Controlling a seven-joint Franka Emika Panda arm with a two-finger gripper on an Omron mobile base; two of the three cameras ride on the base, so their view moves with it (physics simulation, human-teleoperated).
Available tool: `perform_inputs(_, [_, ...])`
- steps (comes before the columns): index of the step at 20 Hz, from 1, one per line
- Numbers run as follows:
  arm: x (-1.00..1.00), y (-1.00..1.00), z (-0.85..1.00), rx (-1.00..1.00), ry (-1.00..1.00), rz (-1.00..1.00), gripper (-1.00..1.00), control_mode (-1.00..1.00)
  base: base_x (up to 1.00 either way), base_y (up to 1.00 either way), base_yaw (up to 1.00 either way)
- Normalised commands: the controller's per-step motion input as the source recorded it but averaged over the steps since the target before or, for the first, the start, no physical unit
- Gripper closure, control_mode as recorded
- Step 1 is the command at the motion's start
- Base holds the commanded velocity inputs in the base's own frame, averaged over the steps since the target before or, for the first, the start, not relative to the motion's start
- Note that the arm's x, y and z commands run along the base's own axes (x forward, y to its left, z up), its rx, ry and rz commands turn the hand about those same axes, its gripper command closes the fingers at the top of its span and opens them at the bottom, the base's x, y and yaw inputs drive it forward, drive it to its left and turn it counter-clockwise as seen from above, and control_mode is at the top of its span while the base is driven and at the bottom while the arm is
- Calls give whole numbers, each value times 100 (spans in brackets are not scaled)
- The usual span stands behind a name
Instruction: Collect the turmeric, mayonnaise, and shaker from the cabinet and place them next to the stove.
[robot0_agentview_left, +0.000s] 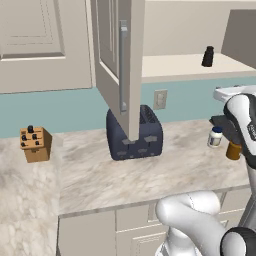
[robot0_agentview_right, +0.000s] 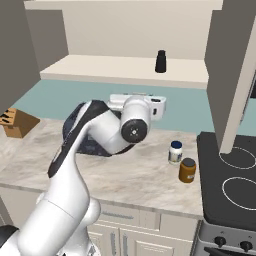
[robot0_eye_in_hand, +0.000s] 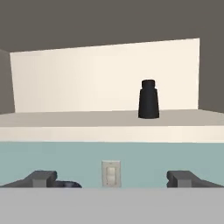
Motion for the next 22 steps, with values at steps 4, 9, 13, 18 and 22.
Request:
perform_inputs(4, [0, 0, 78, 4, 0, -15, -100, -100, 0, 0, 0])
perform_inputs(9, [1, -4, 39, 5, 0, -16, -100, -100, 0, 0, 0])
perform_inputs(13, [7, 0, 6, 1, 2, -13, -100, -100, 0, 0, 0])
perform_inputs(18, [2, 0, 0, 0, 0, -10, -100, -100, 0, 0, 0])
perform_inputs(22, [3, 0, 0, 0, 0, -5, -100, -100, 0, 0, 0])
